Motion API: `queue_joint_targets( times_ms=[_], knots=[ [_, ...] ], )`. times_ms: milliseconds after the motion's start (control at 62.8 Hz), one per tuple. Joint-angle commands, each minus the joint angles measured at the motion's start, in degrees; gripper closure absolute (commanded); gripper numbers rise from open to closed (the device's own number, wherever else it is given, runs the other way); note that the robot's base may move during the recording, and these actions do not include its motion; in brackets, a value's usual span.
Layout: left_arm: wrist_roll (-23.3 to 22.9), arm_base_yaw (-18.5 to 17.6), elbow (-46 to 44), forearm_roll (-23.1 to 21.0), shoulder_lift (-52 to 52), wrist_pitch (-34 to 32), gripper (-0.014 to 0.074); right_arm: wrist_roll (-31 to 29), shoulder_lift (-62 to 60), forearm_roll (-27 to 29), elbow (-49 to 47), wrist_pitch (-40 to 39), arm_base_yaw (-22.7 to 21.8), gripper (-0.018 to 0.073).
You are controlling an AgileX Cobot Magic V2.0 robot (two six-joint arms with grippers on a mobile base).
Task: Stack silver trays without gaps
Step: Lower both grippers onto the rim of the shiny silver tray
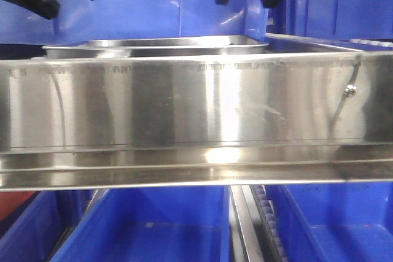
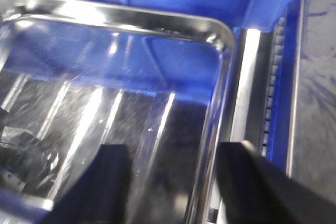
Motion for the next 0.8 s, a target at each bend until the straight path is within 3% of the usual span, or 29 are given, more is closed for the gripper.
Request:
queue_joint_targets(
  times_ms=[0,271,526,781],
  knots=[
    [-0.3,-0.4,-1.3,-0.2,1.0,0.0,0.0258,0.1,1.0,-0.5,-1.5,-0.3,-1.0,0.0326],
    [-0.7,-0.4,-2.4,4.0,3.9,0.1,0.0258,0.1,4.4,-0.5,-4.1,1.4,-1.7,0.0326],
    [-2.0,0.0,-3.9,4.3,5.6,0.7,0.0258,0.1,6.9,-2.8,-4.2,6.1,-1.7,0.0326],
    [-2.1,0.0,-3.9,7.5,7.9,2.0,0.0258,0.3,7.4,-3.0,-4.2,4.3,-1.7,0.0326]
  ],
)
